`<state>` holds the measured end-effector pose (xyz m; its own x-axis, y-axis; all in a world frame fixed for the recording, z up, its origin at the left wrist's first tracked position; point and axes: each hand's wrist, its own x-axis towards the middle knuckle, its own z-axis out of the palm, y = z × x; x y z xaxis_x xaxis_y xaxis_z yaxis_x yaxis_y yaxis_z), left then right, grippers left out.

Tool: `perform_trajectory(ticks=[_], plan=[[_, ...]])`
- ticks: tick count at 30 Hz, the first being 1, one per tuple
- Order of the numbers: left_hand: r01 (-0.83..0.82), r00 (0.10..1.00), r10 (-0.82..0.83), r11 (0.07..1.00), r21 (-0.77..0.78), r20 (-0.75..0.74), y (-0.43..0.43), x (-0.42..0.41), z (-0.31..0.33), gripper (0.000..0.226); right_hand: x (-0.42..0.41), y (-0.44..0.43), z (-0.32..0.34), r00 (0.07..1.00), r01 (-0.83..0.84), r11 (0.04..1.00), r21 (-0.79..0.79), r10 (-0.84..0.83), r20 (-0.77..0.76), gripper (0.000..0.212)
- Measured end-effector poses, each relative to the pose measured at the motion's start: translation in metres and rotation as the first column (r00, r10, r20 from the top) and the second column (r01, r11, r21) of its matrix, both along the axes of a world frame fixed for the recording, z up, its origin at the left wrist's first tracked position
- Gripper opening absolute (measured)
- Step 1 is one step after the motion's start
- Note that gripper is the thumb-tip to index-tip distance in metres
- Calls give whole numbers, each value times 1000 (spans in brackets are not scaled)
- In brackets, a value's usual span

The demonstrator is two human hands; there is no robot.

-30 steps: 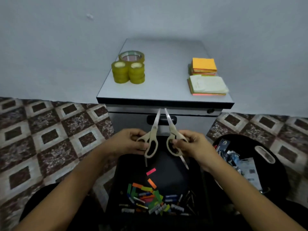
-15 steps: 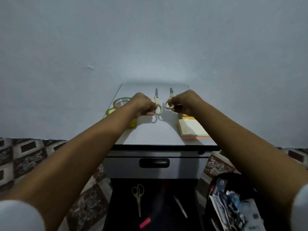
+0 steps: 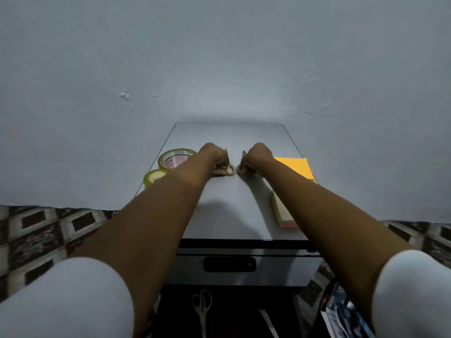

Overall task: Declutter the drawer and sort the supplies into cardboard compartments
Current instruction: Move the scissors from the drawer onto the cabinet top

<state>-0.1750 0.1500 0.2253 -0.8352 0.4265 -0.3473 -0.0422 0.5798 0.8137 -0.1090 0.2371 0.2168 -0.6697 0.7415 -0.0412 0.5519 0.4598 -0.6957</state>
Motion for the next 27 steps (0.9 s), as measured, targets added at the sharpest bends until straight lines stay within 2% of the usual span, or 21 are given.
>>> perform_trajectory(ticks=[2, 3, 5, 6, 8, 9, 11, 12, 17, 22, 25, 27], plan=[[-12, 995, 9, 999, -34, -101, 2, 3, 4, 17, 0, 1, 2, 999, -32, 997, 69, 31, 18, 39], [-3, 972, -17, 996, -85, -236, 1, 4, 5, 13, -1, 3, 3, 998, -54, 993, 107, 51, 27, 40], [13, 906, -79, 987, -160, -415, -2, 7, 7, 26, 3, 5, 7, 997, -75, 989, 125, 71, 36, 43], [13, 891, -83, 987, -159, -446, -2, 6, 8, 29, 6, 6, 10, 997, -80, 991, 104, 78, 19, 42], [38, 864, -111, 987, -157, -492, -5, 8, 11, 27, 15, 1, 19, 994, -69, 997, 37, 72, -77, 21], [46, 866, -103, 991, -127, -490, -7, 10, 13, 26, 19, 0, 21, 989, -63, 998, 6, 63, -136, 14], [85, 897, -101, 995, -56, -430, -10, 16, 17, 24, 31, -3, 28, 977, -97, 994, -47, 86, -197, 38], [105, 913, -97, 994, -2, -396, -14, 22, 20, 23, 41, -7, 31, 968, -119, 991, -53, 104, -227, 40], [227, 932, -168, 962, 155, -323, -54, 71, 25, 15, 102, -37, 38, 937, -181, 971, -158, 121, -328, 29], [301, 934, -249, 935, 188, -255, -113, 125, -7, 13, 171, -79, 7, 928, -267, 935, -235, 184, -324, 24], [333, 929, -294, 930, 158, -225, -144, 151, -41, 7, 204, -97, -29, 938, -278, 918, -284, 195, -288, 15], [349, 928, -325, 929, 121, -184, -160, 163, -71, 6, 220, -106, -59, 950, -265, 907, -328, 186, -253, 18]])
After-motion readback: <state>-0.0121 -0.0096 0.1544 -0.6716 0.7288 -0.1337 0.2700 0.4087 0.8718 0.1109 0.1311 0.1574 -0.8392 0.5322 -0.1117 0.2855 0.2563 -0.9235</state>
